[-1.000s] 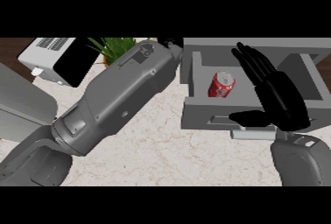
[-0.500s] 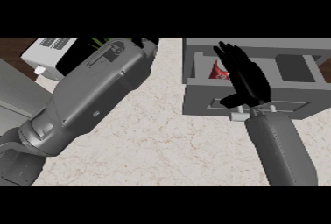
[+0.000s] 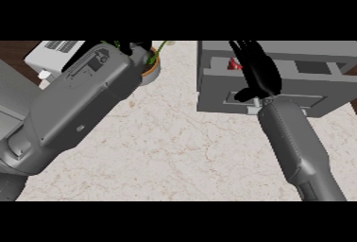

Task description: Pick up the can, place it into the drawer and close the drawer

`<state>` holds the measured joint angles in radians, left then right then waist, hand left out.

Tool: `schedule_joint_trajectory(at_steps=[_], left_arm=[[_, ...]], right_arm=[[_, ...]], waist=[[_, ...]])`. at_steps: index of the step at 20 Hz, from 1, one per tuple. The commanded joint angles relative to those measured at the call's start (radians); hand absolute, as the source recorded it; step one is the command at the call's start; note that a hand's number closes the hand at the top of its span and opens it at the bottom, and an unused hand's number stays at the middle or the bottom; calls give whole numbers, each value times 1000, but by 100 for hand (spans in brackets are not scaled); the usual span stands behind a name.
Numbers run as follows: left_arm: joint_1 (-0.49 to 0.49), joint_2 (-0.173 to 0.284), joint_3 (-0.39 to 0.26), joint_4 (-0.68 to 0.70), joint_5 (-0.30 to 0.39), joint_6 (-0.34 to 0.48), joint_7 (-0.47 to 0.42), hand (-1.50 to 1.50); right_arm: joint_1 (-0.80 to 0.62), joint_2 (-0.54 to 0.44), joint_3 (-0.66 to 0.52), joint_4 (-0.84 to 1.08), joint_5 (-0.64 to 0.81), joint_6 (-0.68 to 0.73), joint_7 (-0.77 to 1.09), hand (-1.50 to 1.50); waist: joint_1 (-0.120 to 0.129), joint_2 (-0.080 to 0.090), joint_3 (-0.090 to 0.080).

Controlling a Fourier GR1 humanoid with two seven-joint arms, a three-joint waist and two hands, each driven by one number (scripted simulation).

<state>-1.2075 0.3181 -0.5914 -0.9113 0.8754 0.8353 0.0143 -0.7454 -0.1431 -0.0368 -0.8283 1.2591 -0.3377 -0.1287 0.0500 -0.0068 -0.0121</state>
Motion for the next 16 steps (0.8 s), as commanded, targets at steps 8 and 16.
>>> schedule_joint_trajectory(at_steps=[8, 16], left_arm=[[67, 98, 39, -107, -26, -31, 47, -150], [91, 165, 38, -184, -51, -44, 106, -150]], right_arm=[[-141, -24, -107, 352, 7, -268, -52, -150], [-294, -58, -147, 488, 27, -346, -27, -150]], waist=[[17, 27, 14], [28, 28, 14]])
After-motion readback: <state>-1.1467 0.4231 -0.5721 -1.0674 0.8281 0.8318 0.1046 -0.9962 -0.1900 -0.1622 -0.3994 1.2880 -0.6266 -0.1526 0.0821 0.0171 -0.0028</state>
